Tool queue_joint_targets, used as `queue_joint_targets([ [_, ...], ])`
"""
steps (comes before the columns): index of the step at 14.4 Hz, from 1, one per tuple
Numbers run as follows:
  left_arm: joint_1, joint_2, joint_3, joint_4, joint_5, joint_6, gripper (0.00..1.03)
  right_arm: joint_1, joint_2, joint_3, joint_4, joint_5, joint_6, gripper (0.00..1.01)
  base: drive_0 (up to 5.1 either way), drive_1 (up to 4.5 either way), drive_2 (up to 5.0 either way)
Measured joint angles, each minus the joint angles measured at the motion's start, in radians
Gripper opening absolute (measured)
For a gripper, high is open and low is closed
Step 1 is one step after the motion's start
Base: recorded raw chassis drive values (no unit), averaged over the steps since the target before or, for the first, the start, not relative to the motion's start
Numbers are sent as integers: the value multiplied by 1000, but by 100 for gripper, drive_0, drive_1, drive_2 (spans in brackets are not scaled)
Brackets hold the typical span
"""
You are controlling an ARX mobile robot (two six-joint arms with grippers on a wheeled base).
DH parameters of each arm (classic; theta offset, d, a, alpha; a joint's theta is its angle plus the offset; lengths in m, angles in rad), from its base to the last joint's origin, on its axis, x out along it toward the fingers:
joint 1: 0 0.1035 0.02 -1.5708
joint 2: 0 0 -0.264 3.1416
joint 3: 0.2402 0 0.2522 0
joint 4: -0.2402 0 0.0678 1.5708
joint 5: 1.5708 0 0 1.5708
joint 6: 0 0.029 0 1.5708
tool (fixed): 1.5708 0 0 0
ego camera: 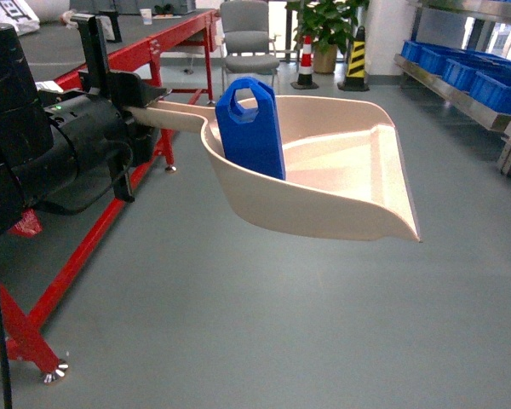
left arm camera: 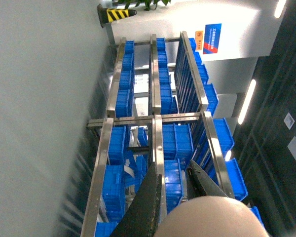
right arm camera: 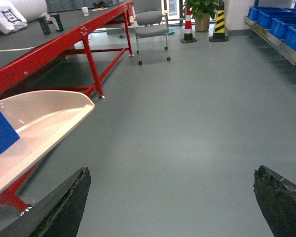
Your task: Place part in tray to right shelf
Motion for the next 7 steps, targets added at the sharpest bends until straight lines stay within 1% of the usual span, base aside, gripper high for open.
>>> queue_joint_targets([
  [7, 0, -2, 0, 2, 2, -2, 12, 0, 3, 0, 2, 0, -2, 98, -1, 403, -406],
])
